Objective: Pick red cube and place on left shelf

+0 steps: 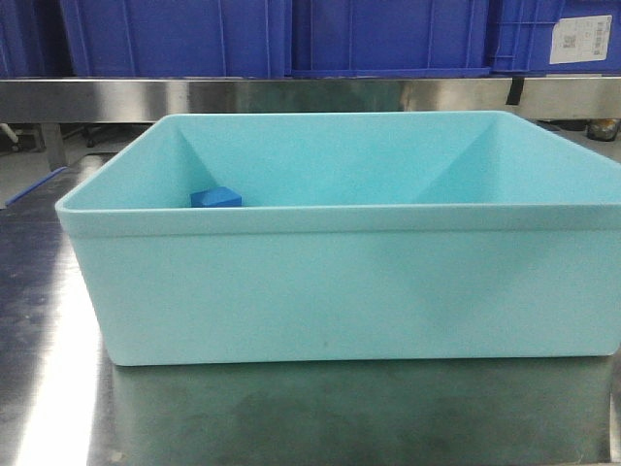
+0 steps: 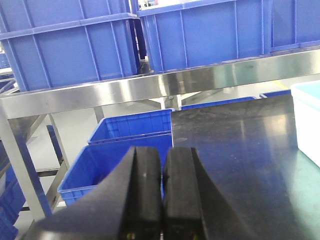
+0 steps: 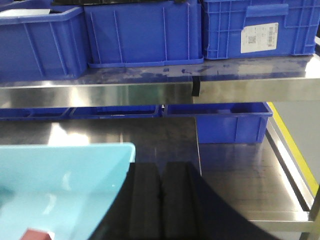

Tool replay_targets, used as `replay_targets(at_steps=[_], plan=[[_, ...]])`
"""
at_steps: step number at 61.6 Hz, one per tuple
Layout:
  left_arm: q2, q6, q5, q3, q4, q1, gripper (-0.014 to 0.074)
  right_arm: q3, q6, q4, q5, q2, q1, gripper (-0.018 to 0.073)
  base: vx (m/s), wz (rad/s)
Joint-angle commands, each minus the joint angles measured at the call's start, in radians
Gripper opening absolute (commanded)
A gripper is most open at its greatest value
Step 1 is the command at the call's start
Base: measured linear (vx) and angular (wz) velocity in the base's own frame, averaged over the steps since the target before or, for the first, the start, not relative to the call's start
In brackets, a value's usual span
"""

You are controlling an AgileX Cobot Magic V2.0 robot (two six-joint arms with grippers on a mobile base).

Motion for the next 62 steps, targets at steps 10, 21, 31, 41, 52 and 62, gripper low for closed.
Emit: replay_targets(at_steps=[10, 21, 31, 41, 52, 62], plan=[[0.007, 0.001, -0.091, 0.022, -0.005, -0.005, 0.0106, -0.276, -0.002, 0.084, 0.018, 0.267, 0.050, 0.0056, 0.00, 0.00], [0.007, 0.001, -0.091, 0.022, -0.005, -0.005, 0.0106, -0.425, -0.002, 0.159, 0.170, 0.465, 0.175, 0.0056, 0.00, 0.00], [0.007, 0.001, -0.091, 0.022, -0.005, -0.005, 0.0106, -0.501, -0.003, 0.159, 0.196, 0.626, 0.305, 0.0056, 0.00, 0.00], [0.007, 0.001, -0.091, 0.022, -0.005, -0.005, 0.0106, -0.523, -0.003, 0.158, 0.149, 0.752, 0.381, 0.0056, 0.00, 0.00], [0.007, 0.001, -0.091, 0.022, -0.005, -0.005, 0.0106, -0.525, -0.003, 0.158, 0.115, 0.853, 0.458, 0.0056, 0.00, 0.00], [0.007, 0.001, -0.091, 0.022, -0.005, -0.005, 0.0106, -0.525, -0.003, 0.158, 0.112, 0.899, 0.484, 0.0057, 0.00, 0.00]])
